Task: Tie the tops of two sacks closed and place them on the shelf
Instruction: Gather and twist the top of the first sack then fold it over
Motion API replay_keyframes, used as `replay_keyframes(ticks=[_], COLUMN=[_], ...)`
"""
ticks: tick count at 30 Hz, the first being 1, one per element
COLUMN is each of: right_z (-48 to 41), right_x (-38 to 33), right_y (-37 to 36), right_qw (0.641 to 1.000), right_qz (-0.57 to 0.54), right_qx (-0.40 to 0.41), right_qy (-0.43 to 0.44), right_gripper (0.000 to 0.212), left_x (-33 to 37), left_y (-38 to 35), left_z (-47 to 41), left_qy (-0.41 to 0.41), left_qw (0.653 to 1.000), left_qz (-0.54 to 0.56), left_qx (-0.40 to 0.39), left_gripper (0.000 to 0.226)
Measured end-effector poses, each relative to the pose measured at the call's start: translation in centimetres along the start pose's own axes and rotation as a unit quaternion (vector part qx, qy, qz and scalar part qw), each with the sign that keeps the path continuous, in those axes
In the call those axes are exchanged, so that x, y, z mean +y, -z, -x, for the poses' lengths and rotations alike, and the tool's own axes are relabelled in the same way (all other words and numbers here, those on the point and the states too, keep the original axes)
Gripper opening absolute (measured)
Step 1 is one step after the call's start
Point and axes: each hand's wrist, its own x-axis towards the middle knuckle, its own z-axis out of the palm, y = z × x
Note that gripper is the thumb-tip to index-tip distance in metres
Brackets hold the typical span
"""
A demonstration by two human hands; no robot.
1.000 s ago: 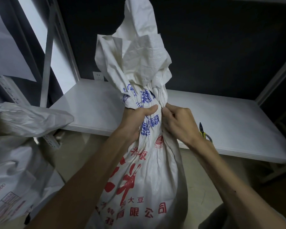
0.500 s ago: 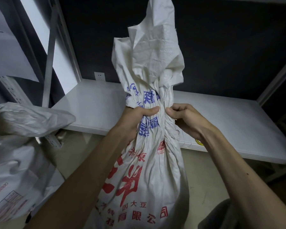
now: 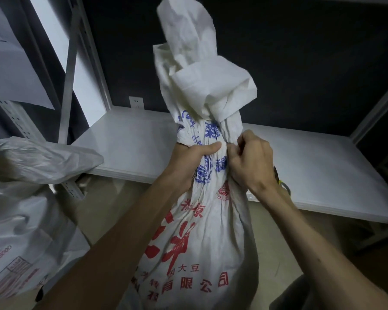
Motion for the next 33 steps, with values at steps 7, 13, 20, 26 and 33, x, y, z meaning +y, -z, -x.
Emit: replay_keyframes(ticks=[7,13,20,26,33], right_z=[0.0,-0.3,-1.3,-1.7,-1.9], right_x=[-0.6,-0.7,0.9,2.0,2.7], right_y=[0.8,1.3,2.5,2.9,3.0], right_qw=[0.997,0.998,0.978,0.926,0.866], right_qz=[0.068,0.044,-0.116,-0.294,-0.405], right_qx=[0.042,-0.023,-0.169,-0.22,-0.262], right_qy=[-0.021,-0.038,-0.037,-0.085,-0.133], right_gripper=[0.019,0.044,0.032,0.02,0.027], left_x=[0.4,-0.1,-0.7,-0.3,-0.1], left_y=[-1.0,-1.0,-0.5,-0.7,-0.4], left_z=[0.5,0.3,-0.2,0.1,0.2], left_qy=[0.021,0.037,-0.041,-0.045,-0.046], left_qw=[0.998,0.998,0.997,0.996,0.997], left_qz=[0.04,0.014,-0.064,-0.054,-0.036], left_qx=[-0.047,-0.058,0.027,0.055,0.055], left_gripper=[0.038,0.028,0.045,0.042,0.048])
